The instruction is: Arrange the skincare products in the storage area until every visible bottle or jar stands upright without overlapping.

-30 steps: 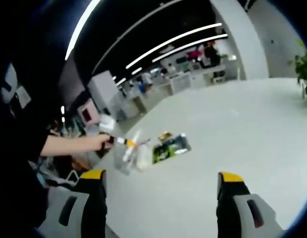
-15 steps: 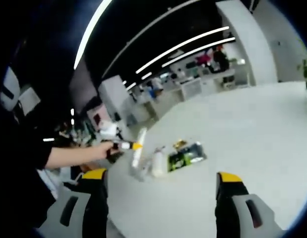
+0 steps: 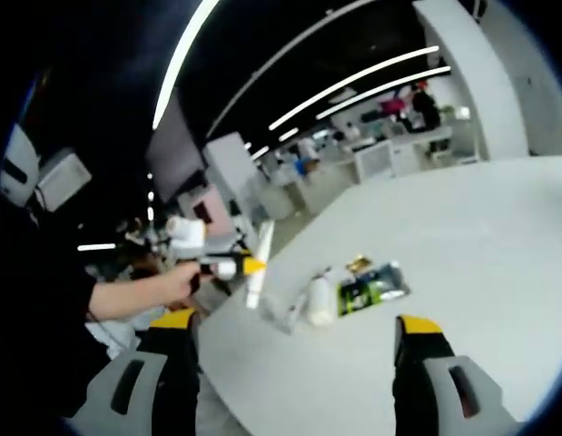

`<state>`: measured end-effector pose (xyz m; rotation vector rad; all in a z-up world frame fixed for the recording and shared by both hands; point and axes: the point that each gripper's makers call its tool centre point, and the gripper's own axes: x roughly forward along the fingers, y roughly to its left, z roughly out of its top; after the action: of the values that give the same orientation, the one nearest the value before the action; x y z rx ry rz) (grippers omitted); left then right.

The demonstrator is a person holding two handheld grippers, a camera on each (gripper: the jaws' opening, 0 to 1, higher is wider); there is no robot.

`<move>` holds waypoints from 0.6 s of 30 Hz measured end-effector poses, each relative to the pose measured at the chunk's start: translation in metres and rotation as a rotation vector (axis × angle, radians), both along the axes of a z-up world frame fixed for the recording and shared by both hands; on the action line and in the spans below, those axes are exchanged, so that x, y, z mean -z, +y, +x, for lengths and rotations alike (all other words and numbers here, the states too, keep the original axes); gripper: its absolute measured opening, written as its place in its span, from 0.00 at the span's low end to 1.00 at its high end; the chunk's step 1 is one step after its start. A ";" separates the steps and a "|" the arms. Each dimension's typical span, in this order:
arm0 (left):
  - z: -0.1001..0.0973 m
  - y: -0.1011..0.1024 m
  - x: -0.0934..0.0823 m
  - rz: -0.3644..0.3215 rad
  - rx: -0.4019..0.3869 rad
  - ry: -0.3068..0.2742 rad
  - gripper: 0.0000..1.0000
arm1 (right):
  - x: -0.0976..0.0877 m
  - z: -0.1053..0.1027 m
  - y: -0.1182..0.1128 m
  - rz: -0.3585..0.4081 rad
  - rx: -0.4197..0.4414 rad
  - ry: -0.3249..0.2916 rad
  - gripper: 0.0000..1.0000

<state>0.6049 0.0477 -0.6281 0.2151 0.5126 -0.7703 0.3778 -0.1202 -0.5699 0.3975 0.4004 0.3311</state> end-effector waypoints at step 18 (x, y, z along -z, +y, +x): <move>-0.072 -0.027 -0.095 -0.111 0.114 -0.190 0.31 | -0.033 0.006 0.040 0.042 -0.106 -0.069 0.85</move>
<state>0.5326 0.0207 -0.5326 0.2133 0.2788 -0.8767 0.3841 -0.0804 -0.5366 0.4054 0.3480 0.4557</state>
